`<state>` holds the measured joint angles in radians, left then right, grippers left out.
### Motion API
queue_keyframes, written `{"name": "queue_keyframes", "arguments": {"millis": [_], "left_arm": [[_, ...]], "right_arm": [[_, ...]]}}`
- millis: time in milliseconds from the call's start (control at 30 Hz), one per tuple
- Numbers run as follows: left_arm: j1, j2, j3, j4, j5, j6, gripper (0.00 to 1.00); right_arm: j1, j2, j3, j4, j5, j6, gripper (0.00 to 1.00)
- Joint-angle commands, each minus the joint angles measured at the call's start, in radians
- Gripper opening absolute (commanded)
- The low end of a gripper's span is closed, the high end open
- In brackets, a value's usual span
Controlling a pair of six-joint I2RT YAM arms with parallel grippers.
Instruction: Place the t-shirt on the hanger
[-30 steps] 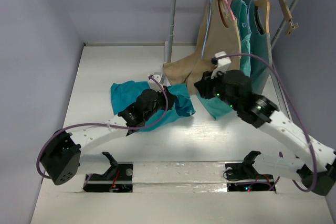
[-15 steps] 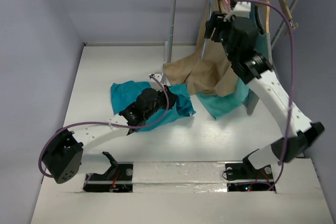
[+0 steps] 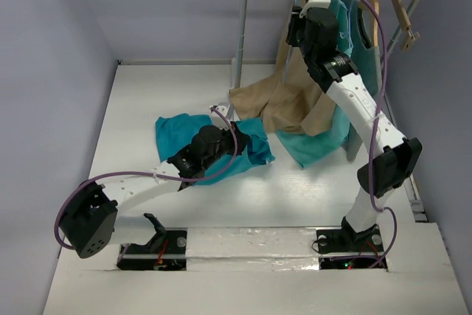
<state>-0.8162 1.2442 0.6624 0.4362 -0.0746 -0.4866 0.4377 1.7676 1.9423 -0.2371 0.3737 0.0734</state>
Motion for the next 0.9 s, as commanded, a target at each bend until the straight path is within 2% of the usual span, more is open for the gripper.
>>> {"name": "queue_keyframes", "arguments": {"millis": [0, 67, 133, 167, 467, 867], "left_arm": [[0.003, -0.025, -0.009, 0.061, 0.015, 0.014, 0.0], [0.003, -0.025, -0.01, 0.062, 0.015, 0.014, 0.0], [0.003, -0.02, -0.009, 0.062, 0.015, 0.013, 0.0], [0.003, -0.02, -0.007, 0.062, 0.016, 0.013, 0.0], [0.003, -0.014, -0.007, 0.068, 0.012, 0.011, 0.0], [0.003, -0.006, 0.006, 0.073, -0.004, 0.0, 0.0]], "right_arm": [[-0.008, -0.016, 0.037, 0.032, 0.001, -0.017, 0.32], [-0.008, -0.02, 0.02, 0.033, -0.002, -0.014, 0.24], [-0.008, -0.028, 0.007, 0.041, -0.005, -0.015, 0.11], [-0.008, -0.031, 0.0, 0.047, -0.007, -0.02, 0.01], [-0.008, -0.149, -0.134, 0.206, -0.099, -0.061, 0.0], [-0.008, -0.252, -0.282, 0.254, -0.144, -0.057, 0.0]]}}
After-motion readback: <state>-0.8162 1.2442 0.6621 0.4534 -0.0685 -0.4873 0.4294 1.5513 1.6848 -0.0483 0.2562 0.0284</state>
